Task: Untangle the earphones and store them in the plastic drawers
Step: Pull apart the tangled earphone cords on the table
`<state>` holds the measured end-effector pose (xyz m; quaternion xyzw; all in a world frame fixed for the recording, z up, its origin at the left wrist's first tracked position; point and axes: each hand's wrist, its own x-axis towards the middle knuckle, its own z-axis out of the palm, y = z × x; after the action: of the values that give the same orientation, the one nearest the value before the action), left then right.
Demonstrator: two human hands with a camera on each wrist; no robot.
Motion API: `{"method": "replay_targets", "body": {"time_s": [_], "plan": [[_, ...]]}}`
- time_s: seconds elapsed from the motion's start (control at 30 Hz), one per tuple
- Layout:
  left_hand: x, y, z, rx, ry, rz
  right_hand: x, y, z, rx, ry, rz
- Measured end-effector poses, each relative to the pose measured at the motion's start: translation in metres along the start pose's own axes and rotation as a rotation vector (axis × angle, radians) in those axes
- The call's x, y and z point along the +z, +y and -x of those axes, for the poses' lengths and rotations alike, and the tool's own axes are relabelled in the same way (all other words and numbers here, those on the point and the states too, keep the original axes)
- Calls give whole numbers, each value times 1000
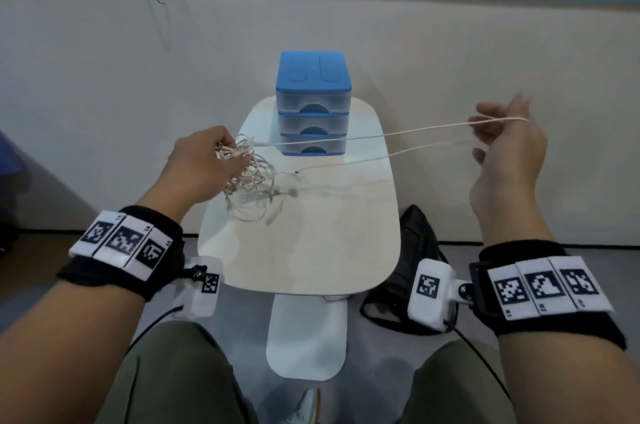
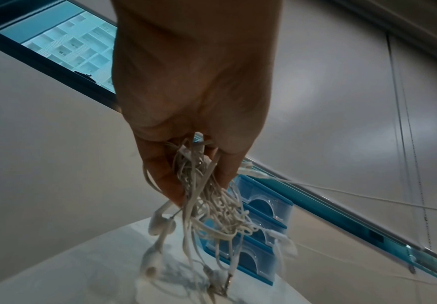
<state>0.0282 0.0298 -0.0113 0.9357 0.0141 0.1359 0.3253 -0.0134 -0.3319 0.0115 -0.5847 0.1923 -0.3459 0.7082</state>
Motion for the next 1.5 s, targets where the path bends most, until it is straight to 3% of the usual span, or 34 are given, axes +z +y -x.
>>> {"method": "replay_targets", "body": {"time_s": [0.1,0.37,0.43,0.5,0.63,0.7,0.77,0.83,0.9,0.97,1.1,1.17,1.3,1.5], "plan": [[-2,-2,1,1,15,-17,-1,2,-3,-207,46,179],[-6,-8,4,0,4,-66,-9,0,6,-446,215,661],[-7,-6,5,-9,14,-56,-8,2,6,-437,196,692],[-2,4,10,0,-13,-10,0,6,9,-332,57,791],[14,29,24,118,-96,56,15,25,26,48,-505,1033],[18,37,33,206,-121,92,14,36,33,115,-676,1175],[22,42,42,285,-136,106,12,39,41,93,-743,1265],[29,45,48,336,-154,120,15,38,52,15,-823,1049],[37,46,51,342,-169,128,20,34,67,33,-910,690],[45,46,53,324,-169,108,26,33,77,77,-955,519],[51,43,56,280,-125,65,29,46,92,106,-1026,486],[51,39,57,277,-125,57,27,57,95,124,-994,482],[48,32,62,283,-236,75,21,72,90,198,-882,351],[48,31,70,282,-329,191,18,76,94,234,-916,263]]}}
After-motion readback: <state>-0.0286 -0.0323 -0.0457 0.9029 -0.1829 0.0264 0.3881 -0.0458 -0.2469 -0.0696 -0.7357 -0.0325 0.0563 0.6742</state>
